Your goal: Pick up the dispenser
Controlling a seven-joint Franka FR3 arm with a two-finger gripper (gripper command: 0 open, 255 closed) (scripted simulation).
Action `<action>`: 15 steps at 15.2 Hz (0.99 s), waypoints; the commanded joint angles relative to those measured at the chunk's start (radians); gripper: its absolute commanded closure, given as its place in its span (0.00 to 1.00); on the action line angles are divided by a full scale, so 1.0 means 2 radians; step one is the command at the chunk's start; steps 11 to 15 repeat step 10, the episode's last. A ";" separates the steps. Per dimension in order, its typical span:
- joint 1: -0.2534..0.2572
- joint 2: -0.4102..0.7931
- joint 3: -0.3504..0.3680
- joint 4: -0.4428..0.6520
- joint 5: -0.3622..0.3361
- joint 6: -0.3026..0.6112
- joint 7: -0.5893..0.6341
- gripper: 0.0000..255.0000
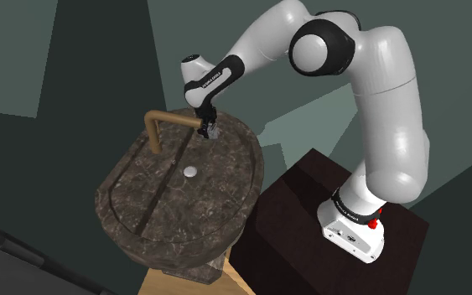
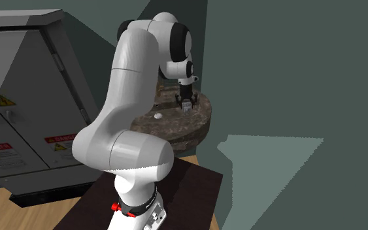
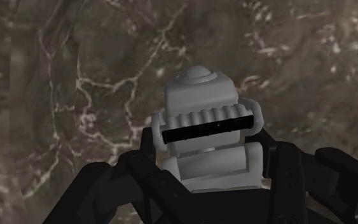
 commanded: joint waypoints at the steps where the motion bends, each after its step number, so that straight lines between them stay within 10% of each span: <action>1: 0.000 -0.011 0.000 -0.002 0.001 -0.009 -0.001 1.00; 15: 0.000 -0.043 0.002 -0.002 0.003 -0.041 -0.005 1.00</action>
